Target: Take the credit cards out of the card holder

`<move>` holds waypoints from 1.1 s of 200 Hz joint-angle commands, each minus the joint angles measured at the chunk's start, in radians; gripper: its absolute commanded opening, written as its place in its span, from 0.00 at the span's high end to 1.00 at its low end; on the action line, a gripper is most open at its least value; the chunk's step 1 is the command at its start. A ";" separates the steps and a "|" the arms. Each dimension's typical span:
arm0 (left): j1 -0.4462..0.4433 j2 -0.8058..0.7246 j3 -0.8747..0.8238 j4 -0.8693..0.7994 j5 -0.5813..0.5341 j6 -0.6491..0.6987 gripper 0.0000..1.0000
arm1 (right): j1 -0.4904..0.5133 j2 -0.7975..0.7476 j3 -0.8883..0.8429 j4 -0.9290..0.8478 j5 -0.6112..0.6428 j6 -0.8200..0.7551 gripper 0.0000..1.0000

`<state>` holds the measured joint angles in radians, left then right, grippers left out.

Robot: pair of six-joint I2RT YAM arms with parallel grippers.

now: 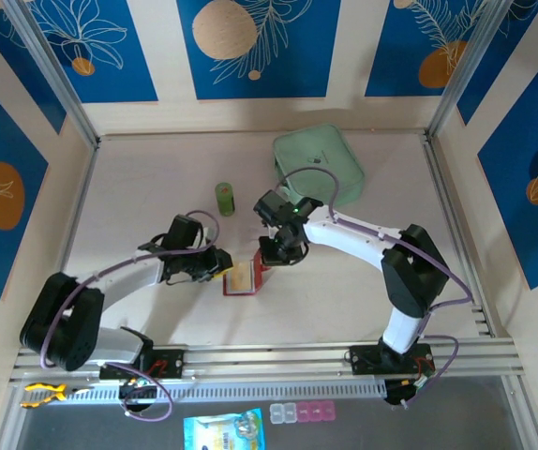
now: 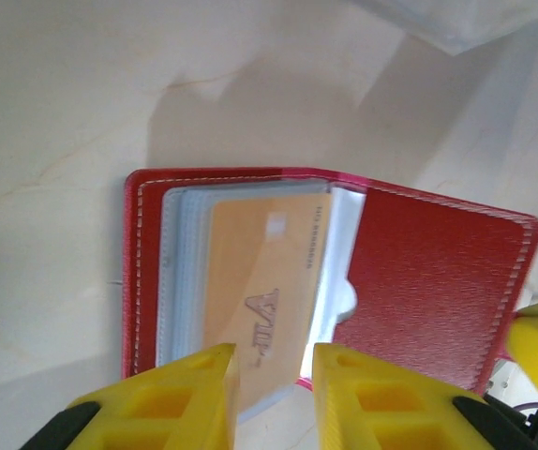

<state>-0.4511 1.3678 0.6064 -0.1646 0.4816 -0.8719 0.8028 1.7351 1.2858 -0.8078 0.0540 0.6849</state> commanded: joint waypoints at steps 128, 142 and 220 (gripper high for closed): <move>-0.124 0.171 -0.057 0.106 -0.033 -0.067 0.87 | -0.050 0.078 -0.147 0.014 0.167 -0.033 0.95; -0.131 0.165 -0.061 0.103 -0.042 -0.076 0.87 | -0.047 0.094 -0.153 0.017 0.183 -0.033 0.95; -0.136 0.076 0.021 -0.034 -0.078 -0.044 0.87 | -0.047 0.029 -0.168 -0.009 0.194 -0.025 0.79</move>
<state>-0.5793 1.4757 0.5846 -0.1059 0.4320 -0.9337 0.7532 1.8133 1.1347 -0.7937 0.2413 0.6544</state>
